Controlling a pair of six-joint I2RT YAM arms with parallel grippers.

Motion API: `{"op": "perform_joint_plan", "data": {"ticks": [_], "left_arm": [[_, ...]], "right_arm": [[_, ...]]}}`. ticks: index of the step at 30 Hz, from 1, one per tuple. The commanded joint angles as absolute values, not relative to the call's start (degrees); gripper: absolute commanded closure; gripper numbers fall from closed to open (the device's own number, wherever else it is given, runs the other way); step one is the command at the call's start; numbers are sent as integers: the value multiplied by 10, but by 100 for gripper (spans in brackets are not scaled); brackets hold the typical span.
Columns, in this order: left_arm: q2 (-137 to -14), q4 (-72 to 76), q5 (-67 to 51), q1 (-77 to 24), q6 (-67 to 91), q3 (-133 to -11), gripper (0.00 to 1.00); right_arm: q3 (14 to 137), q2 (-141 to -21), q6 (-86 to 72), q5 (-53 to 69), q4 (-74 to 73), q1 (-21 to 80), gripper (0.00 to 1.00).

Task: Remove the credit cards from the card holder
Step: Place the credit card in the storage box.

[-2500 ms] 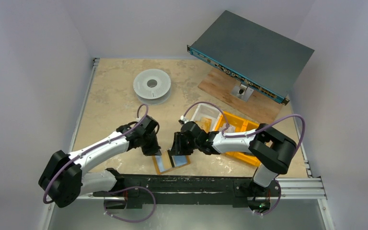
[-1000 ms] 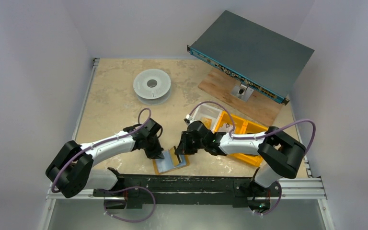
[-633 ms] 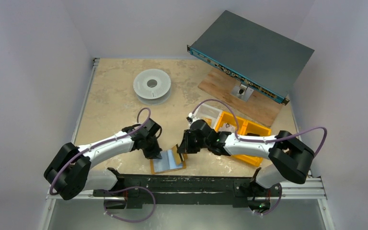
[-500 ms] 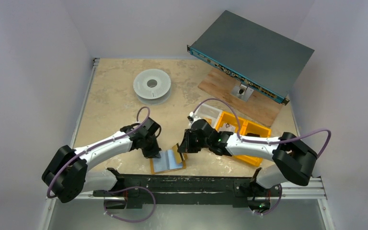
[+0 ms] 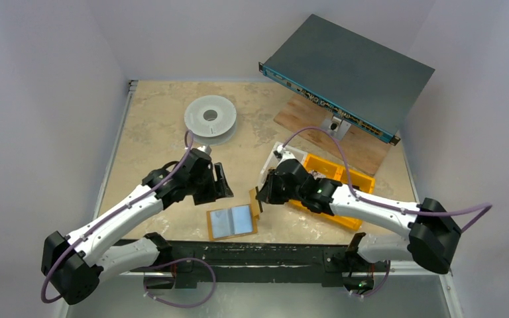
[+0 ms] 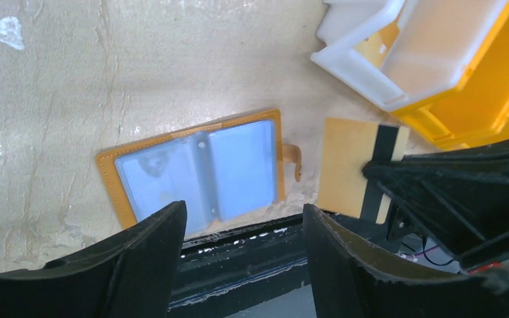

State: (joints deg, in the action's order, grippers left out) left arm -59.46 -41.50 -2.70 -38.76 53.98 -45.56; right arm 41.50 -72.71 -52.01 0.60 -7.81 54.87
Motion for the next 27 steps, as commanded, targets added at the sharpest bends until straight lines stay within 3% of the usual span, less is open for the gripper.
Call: {"op": "perform_joint_plan", "data": {"ticks": [1, 12, 27], "left_arm": [[-571, -438, -19, -387, 496, -494, 33], [-561, -428, -47, -387, 488, -490, 29], [-548, -426, -62, -387, 495, -467, 28]], "right_arm": [[456, -679, -496, -62, -138, 511, 100], [519, -731, -405, -39, -172, 334, 100], [532, -838, -398, -3, -116, 307, 98]]}}
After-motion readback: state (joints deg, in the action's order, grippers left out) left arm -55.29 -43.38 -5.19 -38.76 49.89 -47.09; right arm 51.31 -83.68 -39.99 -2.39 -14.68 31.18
